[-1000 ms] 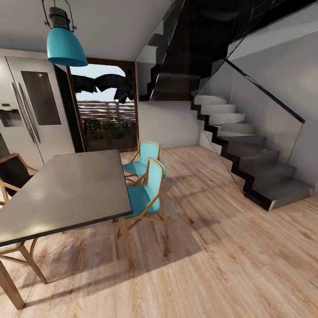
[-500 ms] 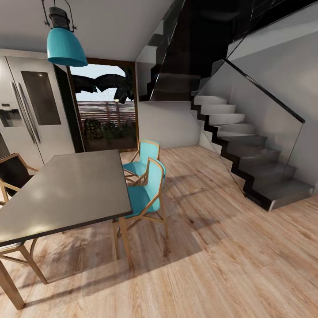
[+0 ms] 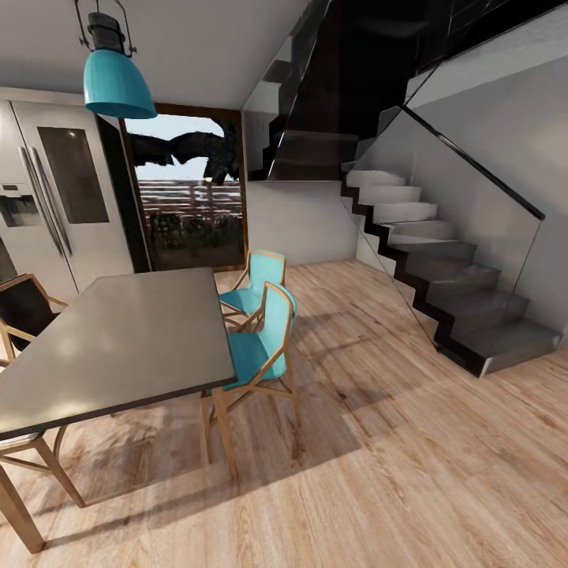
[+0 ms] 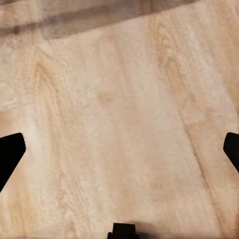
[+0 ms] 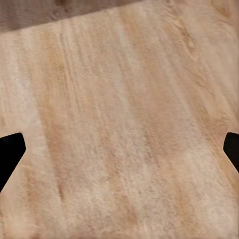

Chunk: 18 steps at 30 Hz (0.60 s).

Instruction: Pick up the poster from the kitchen countertop and hang it on one of the wall nails in the kitchen.

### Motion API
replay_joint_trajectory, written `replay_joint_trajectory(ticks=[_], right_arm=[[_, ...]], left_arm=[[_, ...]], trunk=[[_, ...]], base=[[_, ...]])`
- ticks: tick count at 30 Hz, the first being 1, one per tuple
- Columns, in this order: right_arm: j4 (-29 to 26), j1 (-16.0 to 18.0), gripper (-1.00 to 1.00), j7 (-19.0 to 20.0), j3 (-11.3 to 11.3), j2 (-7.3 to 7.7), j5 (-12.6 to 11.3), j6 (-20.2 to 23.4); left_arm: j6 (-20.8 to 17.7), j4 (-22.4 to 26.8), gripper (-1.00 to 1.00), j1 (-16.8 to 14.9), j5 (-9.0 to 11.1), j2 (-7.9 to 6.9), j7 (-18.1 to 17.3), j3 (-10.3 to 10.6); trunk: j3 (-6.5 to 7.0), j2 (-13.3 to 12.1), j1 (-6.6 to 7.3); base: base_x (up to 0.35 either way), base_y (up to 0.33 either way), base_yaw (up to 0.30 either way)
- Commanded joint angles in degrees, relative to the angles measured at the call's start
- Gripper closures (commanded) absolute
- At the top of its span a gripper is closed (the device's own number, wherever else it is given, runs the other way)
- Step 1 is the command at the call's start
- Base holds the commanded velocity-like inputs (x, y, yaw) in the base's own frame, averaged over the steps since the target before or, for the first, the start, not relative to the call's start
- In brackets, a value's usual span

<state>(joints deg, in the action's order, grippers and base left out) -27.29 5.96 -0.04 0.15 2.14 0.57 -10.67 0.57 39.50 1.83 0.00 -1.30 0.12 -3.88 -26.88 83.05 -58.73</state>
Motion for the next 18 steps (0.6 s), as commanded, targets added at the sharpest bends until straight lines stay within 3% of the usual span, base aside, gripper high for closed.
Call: replay_joint_trajectory(ticks=[1,5,18], right_arm=[[0.35,0.02,-1.00,-0.04,0.03,-0.02,0.04,-0.14],[0.39,0.02,-1.00,-0.08,0.03,-0.03,0.04,-0.22],[0.40,0.02,-1.00,-0.20,0.03,-0.25,0.09,-0.23]], left_arm=[[0.04,-0.02,-1.00,0.02,-0.03,-0.02,0.05,-0.36],[0.04,-0.03,-1.00,0.02,-0.06,-0.02,0.05,-0.42],[0.04,-0.03,-1.00,0.02,-0.05,-0.02,0.05,-0.50]], trunk=[[-0.05,0.03,0.00],[-0.05,0.03,0.00],[-0.05,0.03,0.00]], base=[[0.000,0.000,0.000],[0.000,0.000,0.138],[0.000,0.000,0.278]])
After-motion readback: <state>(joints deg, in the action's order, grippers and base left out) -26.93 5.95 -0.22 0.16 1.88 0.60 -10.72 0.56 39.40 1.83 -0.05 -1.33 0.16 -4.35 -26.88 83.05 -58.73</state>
